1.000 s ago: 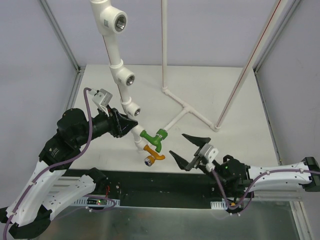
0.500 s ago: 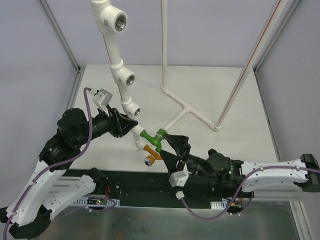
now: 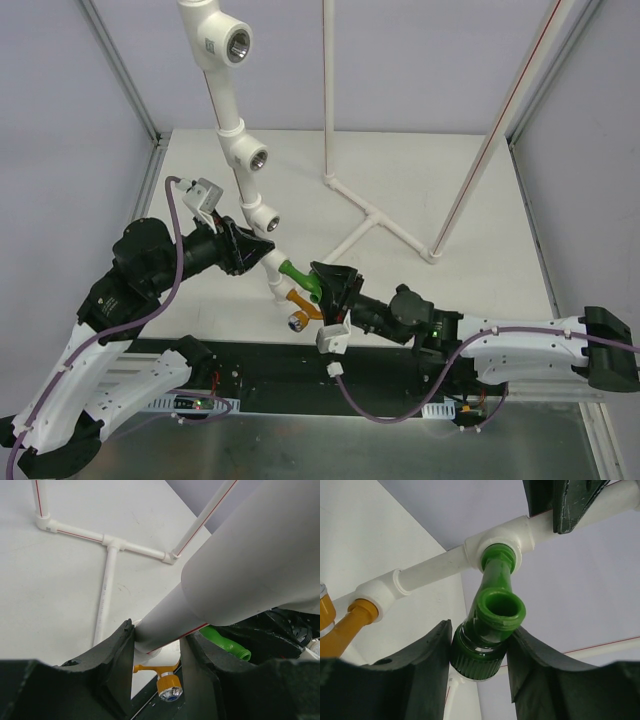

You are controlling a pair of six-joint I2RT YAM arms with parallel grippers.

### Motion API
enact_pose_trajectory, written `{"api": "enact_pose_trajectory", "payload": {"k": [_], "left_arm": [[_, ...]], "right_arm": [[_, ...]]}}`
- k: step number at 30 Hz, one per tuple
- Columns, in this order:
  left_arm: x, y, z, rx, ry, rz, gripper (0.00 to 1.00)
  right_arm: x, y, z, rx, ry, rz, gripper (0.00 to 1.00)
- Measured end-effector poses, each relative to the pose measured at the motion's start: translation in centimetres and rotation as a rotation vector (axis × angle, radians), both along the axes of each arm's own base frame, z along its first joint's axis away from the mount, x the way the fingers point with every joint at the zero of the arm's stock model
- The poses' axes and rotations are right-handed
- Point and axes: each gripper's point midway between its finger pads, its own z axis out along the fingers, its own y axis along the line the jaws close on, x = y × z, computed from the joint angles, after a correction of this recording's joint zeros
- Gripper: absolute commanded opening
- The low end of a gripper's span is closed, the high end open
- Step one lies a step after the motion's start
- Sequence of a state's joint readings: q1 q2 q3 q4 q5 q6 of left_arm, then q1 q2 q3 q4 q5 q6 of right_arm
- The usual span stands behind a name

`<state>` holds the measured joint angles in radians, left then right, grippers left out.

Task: Install the water faucets
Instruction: Screw the water faucet onto the adaptor, then reset both arms

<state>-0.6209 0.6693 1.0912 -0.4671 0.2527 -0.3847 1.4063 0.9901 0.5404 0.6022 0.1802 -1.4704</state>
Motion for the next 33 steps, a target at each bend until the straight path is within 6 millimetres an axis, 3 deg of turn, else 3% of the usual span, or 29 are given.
{"api": "enact_pose_trajectory", "payload": {"k": [2,4,8,19,25,30,31,33], "left_arm": [[0.0,0.1,0.0,0.000,-0.002,0.005,0.00],[0.1,0.2,0.0,0.000,-0.003,0.013,0.00],[0.3,0.4,0.0,0.001,-0.005,0.028,0.00],[0.4,0.2,0.0,-0.012,0.000,0.029,0.00],[0.8,-0.1,0.2,-0.018,0.000,0.032,0.00],[1.1,0.2,0.2,-0.019,-0.004,0.051,0.00],[1.1,0.2,0.2,-0.017,-0.003,0.055,0.00],[1.1,0.3,0.0,-0.012,0.003,0.055,0.00]], "right_arm": [[0.1,0.2,0.1,0.012,0.011,-0.002,0.24],[0.2,0.5,0.0,0.031,0.044,-0.002,0.01],[0.1,1.0,-0.3,0.127,0.211,-0.005,0.00],[-0.7,1.0,-0.5,0.638,0.990,-0.005,0.00],[-0.5,0.7,-0.7,0.803,1.260,-0.027,0.00],[-1.1,1.0,-1.6,0.971,1.634,-0.048,0.00],[-1.2,1.0,-1.8,0.994,1.687,-0.048,0.05],[-1.3,1.1,-2.0,1.009,1.736,-0.049,0.46]]}}
